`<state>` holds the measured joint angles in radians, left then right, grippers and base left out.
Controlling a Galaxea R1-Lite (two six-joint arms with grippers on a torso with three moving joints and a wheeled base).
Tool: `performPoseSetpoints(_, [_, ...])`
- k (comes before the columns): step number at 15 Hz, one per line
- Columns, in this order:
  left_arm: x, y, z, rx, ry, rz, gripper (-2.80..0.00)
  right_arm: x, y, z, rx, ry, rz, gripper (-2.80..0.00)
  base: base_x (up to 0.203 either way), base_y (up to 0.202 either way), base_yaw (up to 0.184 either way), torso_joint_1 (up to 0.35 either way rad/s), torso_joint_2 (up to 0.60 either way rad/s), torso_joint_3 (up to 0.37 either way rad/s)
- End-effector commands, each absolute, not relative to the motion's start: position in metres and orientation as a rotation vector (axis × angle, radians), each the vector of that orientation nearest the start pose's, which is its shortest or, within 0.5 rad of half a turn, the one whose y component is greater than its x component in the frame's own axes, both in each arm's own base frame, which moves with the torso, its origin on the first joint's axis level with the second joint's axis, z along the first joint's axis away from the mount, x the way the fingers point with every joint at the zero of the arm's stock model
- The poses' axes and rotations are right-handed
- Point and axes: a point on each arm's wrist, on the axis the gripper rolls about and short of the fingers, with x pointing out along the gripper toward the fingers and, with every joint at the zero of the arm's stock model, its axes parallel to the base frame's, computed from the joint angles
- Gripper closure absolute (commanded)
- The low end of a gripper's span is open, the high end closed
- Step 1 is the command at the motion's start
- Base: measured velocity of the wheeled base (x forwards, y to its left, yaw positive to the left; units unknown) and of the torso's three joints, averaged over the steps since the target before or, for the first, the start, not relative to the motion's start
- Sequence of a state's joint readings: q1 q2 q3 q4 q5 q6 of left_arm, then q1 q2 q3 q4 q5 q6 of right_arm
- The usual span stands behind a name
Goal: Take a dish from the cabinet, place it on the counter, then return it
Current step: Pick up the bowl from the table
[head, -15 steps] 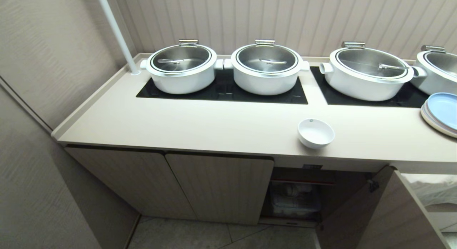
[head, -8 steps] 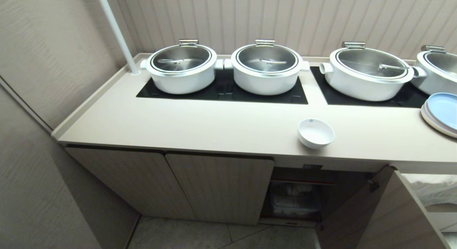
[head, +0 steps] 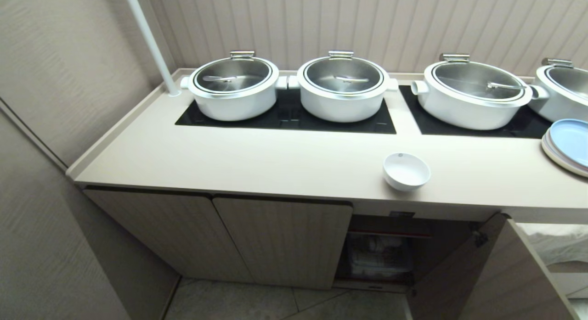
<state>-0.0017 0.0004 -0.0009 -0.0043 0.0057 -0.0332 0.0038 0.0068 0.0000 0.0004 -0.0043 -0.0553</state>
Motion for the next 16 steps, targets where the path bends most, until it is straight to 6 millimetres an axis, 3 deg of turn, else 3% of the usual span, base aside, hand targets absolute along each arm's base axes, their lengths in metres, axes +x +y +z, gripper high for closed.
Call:
performPoseSetpoints(1, [-0.0229, 0.0002, 0.0764, -0.034, -0.006, 0.004, 0.0, -0.0228, -0.0002, 0.0755, -0.057, 0.0, 0.0, 0.0, 0.0, 0.0, 0.0, 0.0, 0.0, 0.0])
performPoseSetpoints(16, [-0.0229, 0.0002, 0.0764, -0.034, -0.006, 0.004, 0.0, -0.0228, -0.0002, 0.0755, -0.055, 0.0, 0.0, 0.0, 0.0, 0.0, 0.0, 0.0, 0.0, 0.0])
